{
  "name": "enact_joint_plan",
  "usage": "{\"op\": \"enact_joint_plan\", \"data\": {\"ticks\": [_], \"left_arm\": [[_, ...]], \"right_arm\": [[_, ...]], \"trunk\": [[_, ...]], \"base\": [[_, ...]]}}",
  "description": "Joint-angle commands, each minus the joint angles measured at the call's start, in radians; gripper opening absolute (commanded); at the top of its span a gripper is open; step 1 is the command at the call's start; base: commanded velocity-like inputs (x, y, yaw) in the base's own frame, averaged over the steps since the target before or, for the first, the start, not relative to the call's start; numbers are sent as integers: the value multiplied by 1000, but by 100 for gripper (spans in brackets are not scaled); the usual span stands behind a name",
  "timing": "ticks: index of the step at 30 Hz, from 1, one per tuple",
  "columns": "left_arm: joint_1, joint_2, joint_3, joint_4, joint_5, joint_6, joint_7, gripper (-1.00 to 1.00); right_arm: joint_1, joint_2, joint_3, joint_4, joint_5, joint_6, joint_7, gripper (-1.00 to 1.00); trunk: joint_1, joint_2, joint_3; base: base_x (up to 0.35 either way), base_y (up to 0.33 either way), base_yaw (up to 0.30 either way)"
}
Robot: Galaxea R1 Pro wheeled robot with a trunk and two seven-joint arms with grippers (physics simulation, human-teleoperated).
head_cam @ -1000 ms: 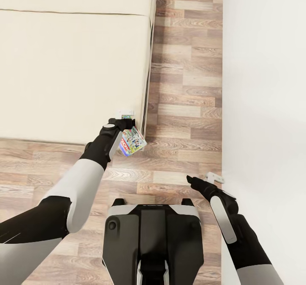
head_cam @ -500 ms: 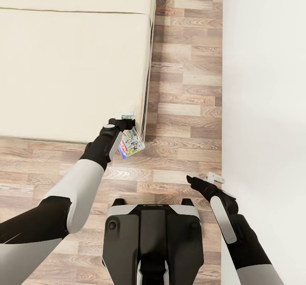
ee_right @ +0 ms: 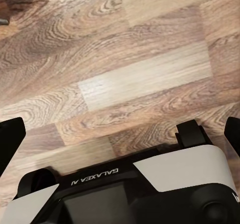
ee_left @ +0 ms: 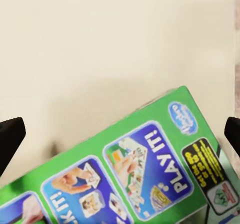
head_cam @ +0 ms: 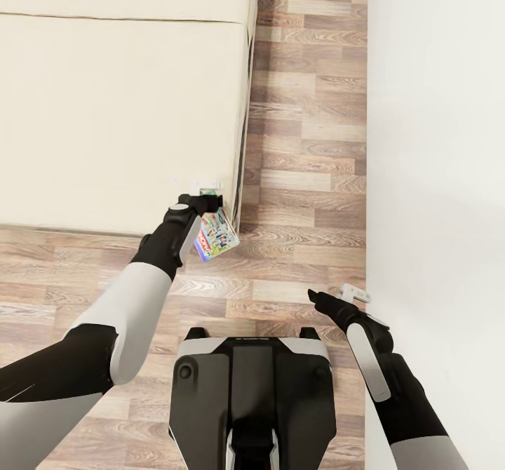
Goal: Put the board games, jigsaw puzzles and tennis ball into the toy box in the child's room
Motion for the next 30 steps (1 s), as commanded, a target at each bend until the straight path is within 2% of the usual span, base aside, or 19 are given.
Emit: {"op": "enact_joint_plan", "data": {"ticks": [1,18,25,29,30], "left_arm": [[0,0,1,-3,-9,6,1,100],[1,0,14,-149,4,26,-5,100],[40,0,43,-245,25,98,-10,100],[74,0,50,-337,31,143,-23,100],[85,0,52,-367,32,174,-36,100]], "right_arm": [[0,0,1,-1,-10,2,-10,100],[0,0,1,-1,-10,2,-10,100],[0,-1,1,-1,-10,2,-10,100],[0,-1,1,-1,-10,2,-10,100],[0,0,1,-1,-10,2,-10,100]], "trunk": [[1,-2,-1],[1,-2,-1],[1,-2,-1],[1,-2,-1],[1,-2,-1]], "base": [[0,0,0],[0,0,0],[0,0,0],[0,0,0],[0,0,0]]}}
